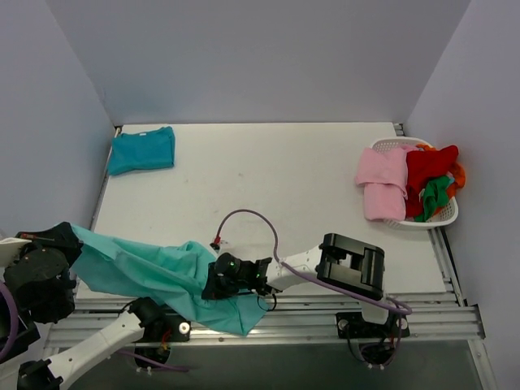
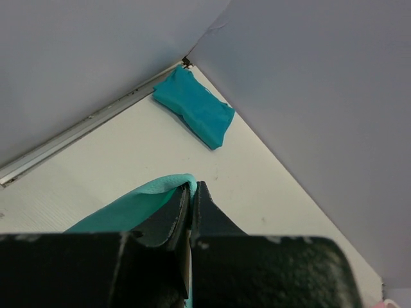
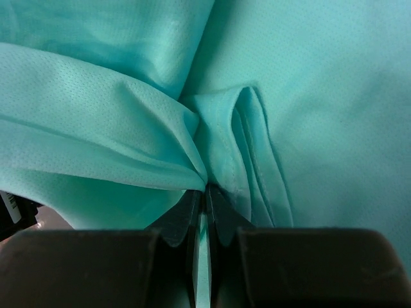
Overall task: Fold and stack the t-shirts
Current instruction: Flatten the tshirt out
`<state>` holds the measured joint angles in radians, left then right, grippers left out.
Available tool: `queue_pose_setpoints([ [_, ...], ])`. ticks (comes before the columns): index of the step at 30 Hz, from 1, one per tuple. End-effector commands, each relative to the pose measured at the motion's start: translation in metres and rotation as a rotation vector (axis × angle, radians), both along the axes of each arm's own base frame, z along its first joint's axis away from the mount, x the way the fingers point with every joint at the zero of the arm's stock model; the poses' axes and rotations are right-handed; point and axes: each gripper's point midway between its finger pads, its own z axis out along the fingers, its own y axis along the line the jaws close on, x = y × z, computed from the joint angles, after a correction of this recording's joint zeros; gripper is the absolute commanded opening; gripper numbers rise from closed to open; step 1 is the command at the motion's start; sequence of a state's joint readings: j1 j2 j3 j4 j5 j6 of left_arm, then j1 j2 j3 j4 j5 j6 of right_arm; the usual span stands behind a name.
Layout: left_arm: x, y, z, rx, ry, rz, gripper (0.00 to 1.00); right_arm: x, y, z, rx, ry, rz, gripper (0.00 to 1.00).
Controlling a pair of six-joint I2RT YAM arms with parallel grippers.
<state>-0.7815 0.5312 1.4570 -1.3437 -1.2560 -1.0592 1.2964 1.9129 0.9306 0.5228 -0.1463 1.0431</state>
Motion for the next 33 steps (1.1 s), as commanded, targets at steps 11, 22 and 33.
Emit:
queue_pose_setpoints([
  [11,0.020,-0.108,-0.001,0.102,0.069,-0.580,0.02,0.072,-0.128,0.212,-0.117,-0.544,-0.263,0.00],
  [22,-0.005,-0.176,0.118,0.149,-0.319,-0.998,0.02,0.049,-0.209,0.391,0.050,-0.717,-0.220,0.00],
  [33,-0.093,-0.166,0.218,0.186,-0.791,-1.215,0.02,0.002,-0.263,0.531,0.347,-0.841,-0.051,0.00],
])
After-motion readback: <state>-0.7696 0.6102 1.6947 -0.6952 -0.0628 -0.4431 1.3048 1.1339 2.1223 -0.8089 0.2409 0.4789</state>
